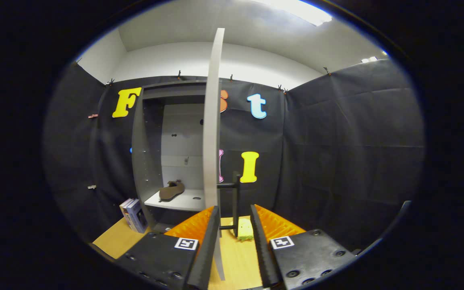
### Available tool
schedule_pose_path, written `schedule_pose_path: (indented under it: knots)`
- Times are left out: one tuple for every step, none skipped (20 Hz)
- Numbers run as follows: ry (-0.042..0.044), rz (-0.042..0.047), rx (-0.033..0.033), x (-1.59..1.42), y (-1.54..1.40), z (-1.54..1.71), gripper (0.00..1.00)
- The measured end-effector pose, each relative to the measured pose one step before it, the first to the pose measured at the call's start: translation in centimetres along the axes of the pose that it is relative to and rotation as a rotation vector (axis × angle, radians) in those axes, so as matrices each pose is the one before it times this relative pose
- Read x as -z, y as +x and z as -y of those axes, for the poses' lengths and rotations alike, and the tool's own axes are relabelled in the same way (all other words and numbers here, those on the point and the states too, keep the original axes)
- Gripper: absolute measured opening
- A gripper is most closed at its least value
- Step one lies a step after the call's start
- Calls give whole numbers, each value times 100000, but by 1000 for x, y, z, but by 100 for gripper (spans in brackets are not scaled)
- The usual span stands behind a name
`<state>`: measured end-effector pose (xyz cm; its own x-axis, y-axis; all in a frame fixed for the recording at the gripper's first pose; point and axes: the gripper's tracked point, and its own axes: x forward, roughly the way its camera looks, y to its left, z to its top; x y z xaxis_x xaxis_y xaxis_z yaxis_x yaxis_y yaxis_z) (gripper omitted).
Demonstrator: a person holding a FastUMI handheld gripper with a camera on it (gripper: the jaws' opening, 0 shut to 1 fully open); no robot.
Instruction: Open the shoe cabinet door, grab the shoes and put them into the shoe cabinet, then close the shoe cabinet door.
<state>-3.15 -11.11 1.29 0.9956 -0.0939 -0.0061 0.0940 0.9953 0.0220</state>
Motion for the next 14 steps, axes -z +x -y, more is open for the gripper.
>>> schedule_pose_path:
  knots:
    - [-333, -915, -3044, 285, -405, -1348, 65]
    - [-1037, -832, -2639, 417, -151, -1488, 71]
    - [-932, -1408, -2601, 745, 49, -1395, 80]
    - [-393, -2453, -3616, 1103, 107, -1642, 85]
    - [532, -3067, -3960, 1210, 263, -1789, 94]
    - [696, -2985, -3940, 1310, 583, -1850, 97]
    - [559, -4012, -2043, 1577, 1104, -1208, 98]
    - [683, -4798, -875, 1974, 1036, -689, 98]
    - [953, -5276, -1003, 1967, 1016, -595, 98]
    - [1313, -5158, -2291, 1991, 955, -923, 98]
    - [1552, -4899, -2069, 1804, 986, -787, 98]
    - [1204, -4681, -2213, 1995, 1234, -653, 98]
    - [-309, -3547, -690, 1739, 1262, -251, 99]
    - [-676, -3829, -1138, 1871, 1547, -317, 99]
